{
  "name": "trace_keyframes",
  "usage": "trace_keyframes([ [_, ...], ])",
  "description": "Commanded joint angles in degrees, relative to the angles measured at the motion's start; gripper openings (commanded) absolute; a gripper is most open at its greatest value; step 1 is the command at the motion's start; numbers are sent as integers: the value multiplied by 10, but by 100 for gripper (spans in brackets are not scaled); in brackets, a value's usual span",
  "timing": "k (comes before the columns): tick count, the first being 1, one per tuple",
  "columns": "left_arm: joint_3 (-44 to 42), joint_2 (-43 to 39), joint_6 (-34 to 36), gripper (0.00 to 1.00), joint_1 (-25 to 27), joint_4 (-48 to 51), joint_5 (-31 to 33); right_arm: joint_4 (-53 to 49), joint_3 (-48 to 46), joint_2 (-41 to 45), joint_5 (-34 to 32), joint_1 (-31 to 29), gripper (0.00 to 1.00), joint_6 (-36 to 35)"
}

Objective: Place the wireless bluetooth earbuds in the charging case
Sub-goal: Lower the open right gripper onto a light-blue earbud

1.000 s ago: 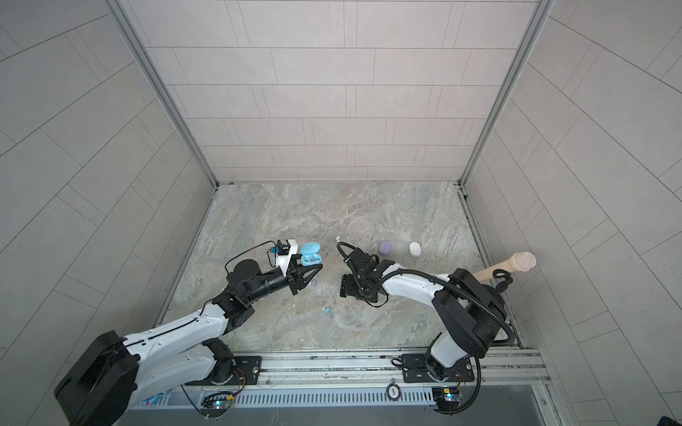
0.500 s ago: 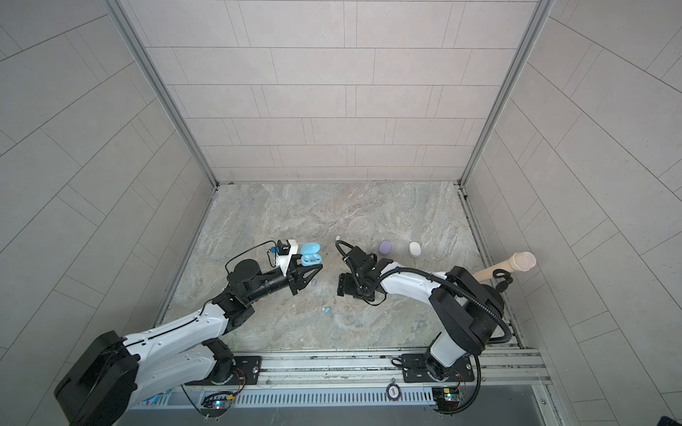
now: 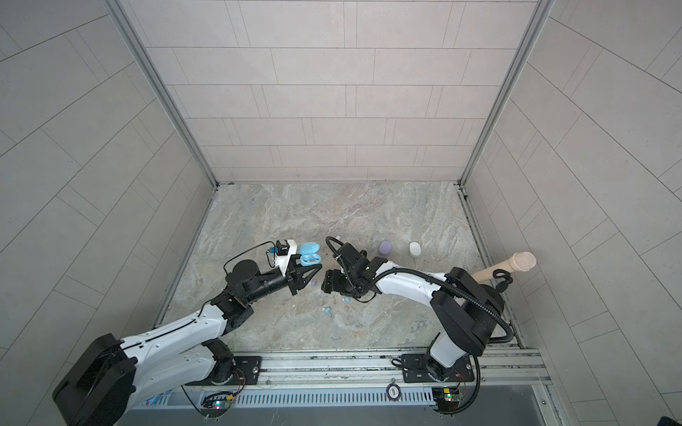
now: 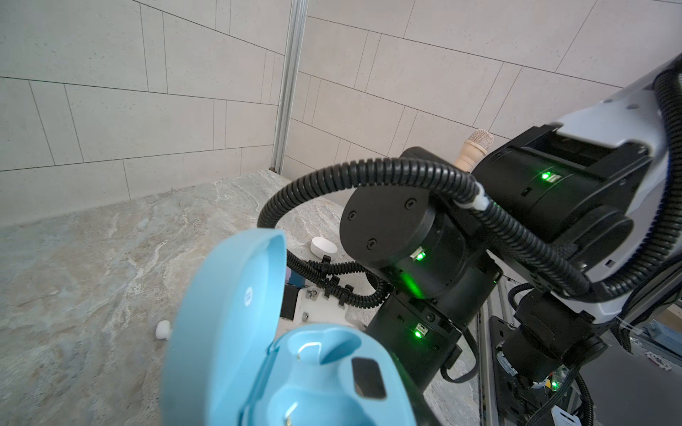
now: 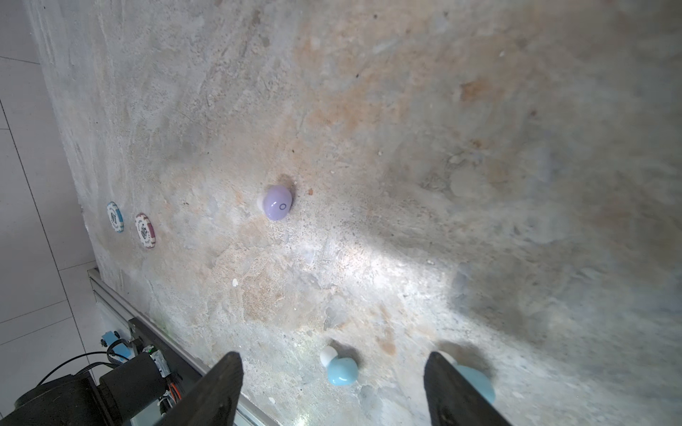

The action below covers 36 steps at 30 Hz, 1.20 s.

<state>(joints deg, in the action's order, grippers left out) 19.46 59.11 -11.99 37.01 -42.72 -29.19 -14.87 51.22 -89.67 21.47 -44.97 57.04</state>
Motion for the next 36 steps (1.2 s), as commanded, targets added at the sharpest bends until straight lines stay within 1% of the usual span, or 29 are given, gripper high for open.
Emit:
trace_keyframes([
  [1, 0, -18, 8, 0, -4, 0, 4, -40, 4, 13, -19, -1, 80, -1],
  [5, -1, -22, 10, 0, -4, 4, 10, -95, 6, 21, -47, -1, 80, -18],
  [7, 0, -25, 11, 0, -4, 8, 12, -111, 2, 25, -52, -2, 80, -15],
  [12, 4, -38, 14, 0, -4, 28, 18, -112, -24, 51, -51, -15, 79, 20],
  [15, 3, -39, 14, 0, -4, 29, 20, -95, -31, 51, -47, -25, 79, 36],
  [28, 6, -46, 18, 0, -4, 44, 32, -63, 3, -34, -13, -28, 79, 28],
  [36, 3, -65, 27, 0, -11, 63, 49, -100, 31, -58, -28, -10, 79, -1],
])
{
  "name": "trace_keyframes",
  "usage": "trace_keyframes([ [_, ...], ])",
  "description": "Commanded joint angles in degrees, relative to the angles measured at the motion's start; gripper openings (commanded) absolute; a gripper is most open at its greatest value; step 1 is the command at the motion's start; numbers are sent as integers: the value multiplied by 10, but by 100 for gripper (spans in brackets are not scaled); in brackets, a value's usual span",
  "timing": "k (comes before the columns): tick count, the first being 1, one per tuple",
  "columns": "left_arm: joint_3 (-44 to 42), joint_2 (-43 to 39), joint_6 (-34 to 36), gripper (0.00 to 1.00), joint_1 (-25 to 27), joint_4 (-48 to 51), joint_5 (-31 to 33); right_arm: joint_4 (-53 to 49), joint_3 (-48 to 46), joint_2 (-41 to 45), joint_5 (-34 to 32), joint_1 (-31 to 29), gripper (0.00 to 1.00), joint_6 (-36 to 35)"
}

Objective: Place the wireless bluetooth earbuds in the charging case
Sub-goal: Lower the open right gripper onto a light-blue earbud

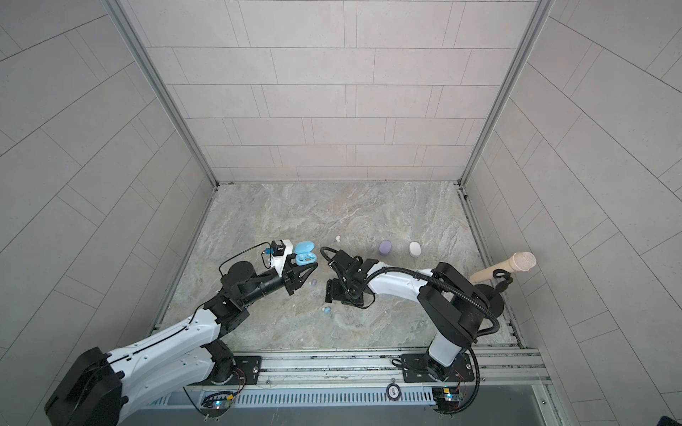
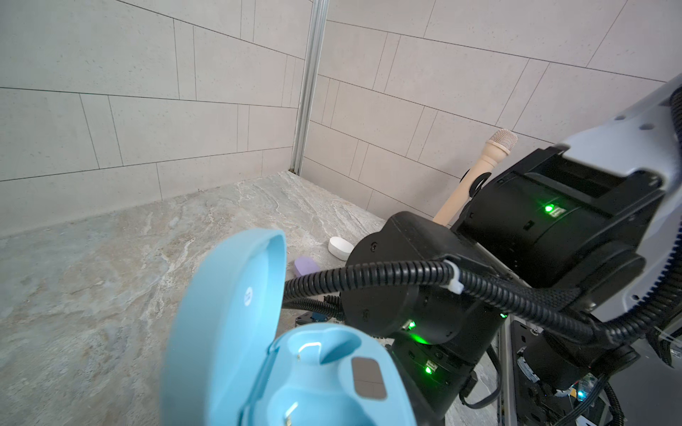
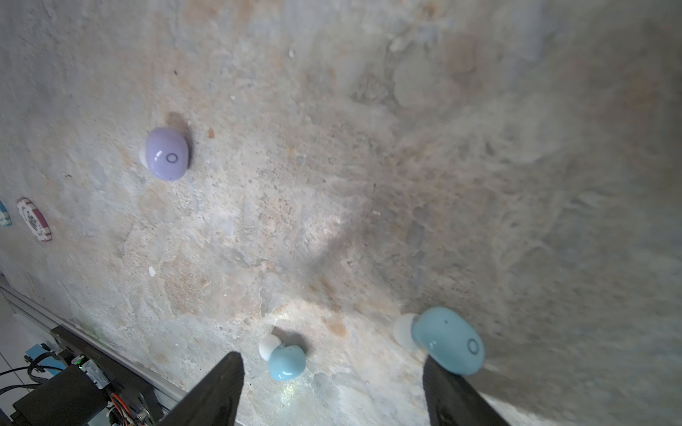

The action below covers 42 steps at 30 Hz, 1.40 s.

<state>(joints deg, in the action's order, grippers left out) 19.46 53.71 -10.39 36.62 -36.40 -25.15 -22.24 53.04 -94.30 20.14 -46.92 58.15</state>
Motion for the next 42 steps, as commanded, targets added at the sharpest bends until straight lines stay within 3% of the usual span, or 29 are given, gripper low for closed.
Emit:
trace_keyframes([
  [1, 3, -10, 11, 0, -8, 0, 9, -35, 19, -15, -17, 12, 79, -20],
  [16, 3, -11, 7, 0, -15, 6, 12, -68, 78, -70, -12, 36, 79, -84],
  [22, 1, -10, 3, 0, -16, 5, 13, -128, 102, -71, -57, 36, 79, -106],
  [34, -21, -29, -13, 0, -15, -3, 15, -145, 107, -58, -101, 22, 41, -102],
  [42, -28, -45, -11, 0, -16, 3, 20, -162, 121, -68, -116, 21, 30, -117],
])
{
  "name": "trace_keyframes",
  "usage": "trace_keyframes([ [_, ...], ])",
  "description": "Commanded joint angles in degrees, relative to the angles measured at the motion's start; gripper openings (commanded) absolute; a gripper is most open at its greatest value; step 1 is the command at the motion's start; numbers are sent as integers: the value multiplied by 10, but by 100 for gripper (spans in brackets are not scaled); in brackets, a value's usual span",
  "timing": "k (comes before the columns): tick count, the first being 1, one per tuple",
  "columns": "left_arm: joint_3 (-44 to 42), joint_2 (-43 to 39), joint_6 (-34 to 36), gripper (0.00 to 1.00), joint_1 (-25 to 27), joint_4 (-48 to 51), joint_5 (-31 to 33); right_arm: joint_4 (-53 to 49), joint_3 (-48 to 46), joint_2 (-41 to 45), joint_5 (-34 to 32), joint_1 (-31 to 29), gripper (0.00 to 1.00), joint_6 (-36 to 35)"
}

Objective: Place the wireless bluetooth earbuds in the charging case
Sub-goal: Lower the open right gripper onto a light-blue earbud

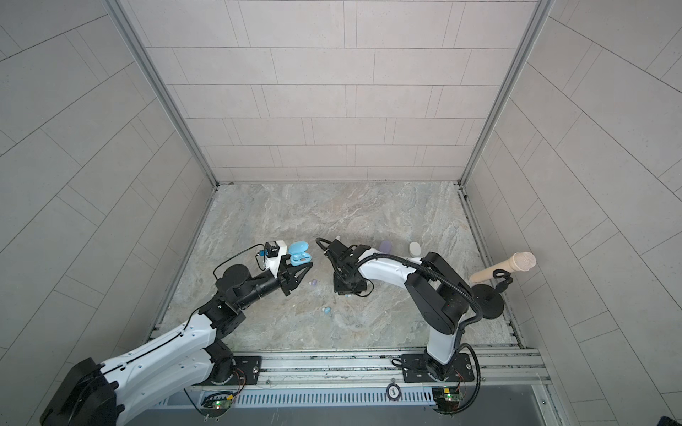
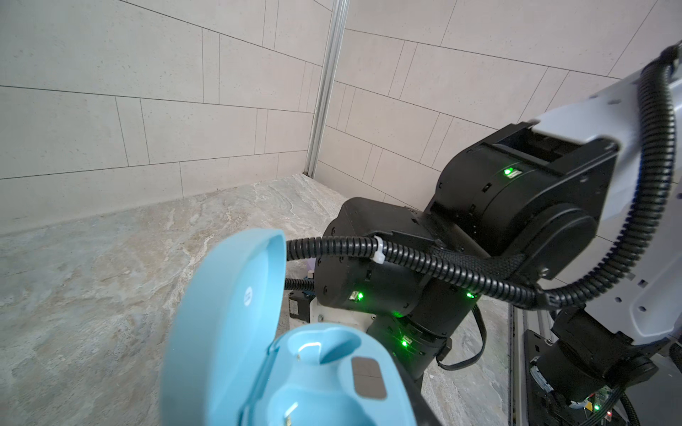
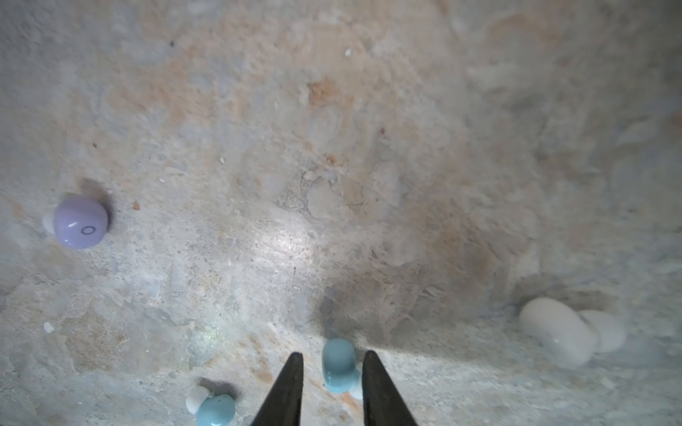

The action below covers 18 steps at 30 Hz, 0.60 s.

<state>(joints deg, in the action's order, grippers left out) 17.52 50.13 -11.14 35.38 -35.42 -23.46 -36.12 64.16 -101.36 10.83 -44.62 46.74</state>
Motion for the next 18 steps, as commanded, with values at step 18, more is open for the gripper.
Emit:
trace_keyframes([
  [18, -12, -20, -4, 0, -3, -3, 7, -24, 21, -8, -24, -7, 33, -24],
])
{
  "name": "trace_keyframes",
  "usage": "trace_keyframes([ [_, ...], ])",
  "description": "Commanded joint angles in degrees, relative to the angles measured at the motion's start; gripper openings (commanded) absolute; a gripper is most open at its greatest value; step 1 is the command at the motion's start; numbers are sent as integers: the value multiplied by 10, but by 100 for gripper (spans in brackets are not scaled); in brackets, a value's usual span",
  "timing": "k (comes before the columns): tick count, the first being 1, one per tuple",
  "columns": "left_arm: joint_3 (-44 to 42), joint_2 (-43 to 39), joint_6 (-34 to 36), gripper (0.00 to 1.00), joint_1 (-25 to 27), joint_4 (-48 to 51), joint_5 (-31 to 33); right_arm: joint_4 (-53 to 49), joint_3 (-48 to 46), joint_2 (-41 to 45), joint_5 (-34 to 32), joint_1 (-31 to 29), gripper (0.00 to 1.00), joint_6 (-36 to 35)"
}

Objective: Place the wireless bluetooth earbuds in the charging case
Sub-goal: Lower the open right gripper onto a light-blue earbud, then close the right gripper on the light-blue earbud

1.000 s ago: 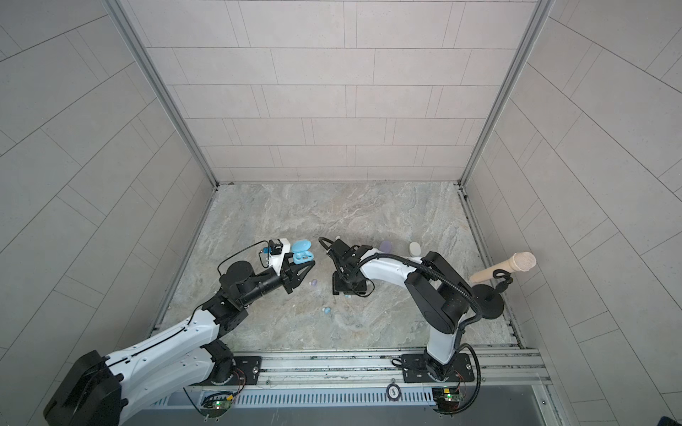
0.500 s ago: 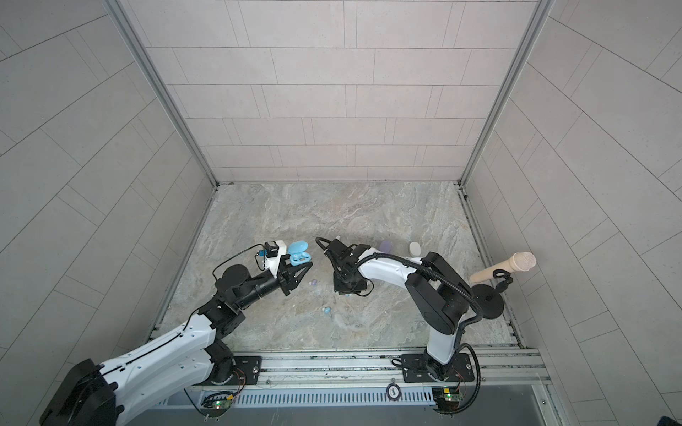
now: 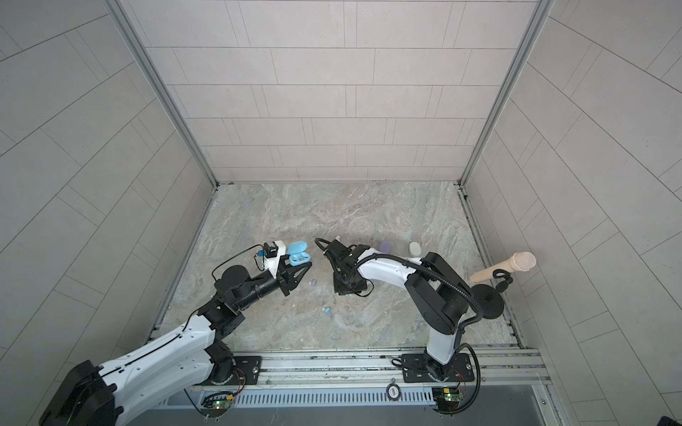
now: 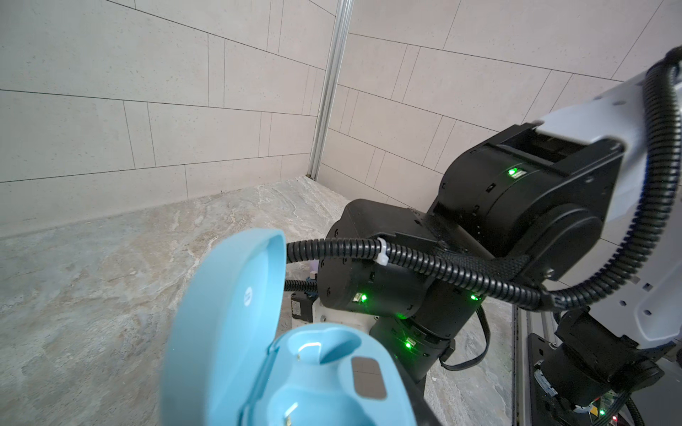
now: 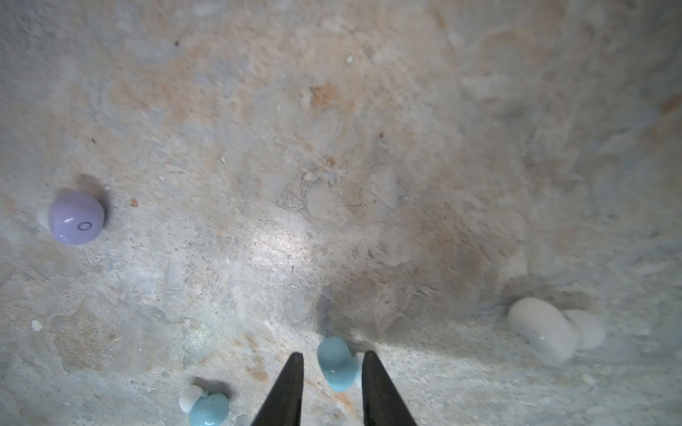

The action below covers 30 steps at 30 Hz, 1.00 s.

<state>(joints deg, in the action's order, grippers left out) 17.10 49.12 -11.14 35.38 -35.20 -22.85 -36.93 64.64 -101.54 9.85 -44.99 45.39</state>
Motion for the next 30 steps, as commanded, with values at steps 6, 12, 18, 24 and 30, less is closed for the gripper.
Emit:
trace_keyframes([
  [6, -8, -16, -4, 0, -3, 0, 3, -13, 27, -18, -2, -3, 34, -28],
  [12, -10, -20, -3, 0, -3, 4, 5, -26, 34, -33, 4, -2, 34, -43],
  [18, -12, -22, -3, 0, -3, 4, 6, -32, 30, -33, 4, -2, 34, -49],
  [24, -13, -23, -4, 0, -3, 4, 6, -33, 23, -35, 12, -3, 33, -49],
  [30, -12, -25, -4, 0, -3, 4, 6, -40, 22, -33, 12, -5, 34, -46],
])
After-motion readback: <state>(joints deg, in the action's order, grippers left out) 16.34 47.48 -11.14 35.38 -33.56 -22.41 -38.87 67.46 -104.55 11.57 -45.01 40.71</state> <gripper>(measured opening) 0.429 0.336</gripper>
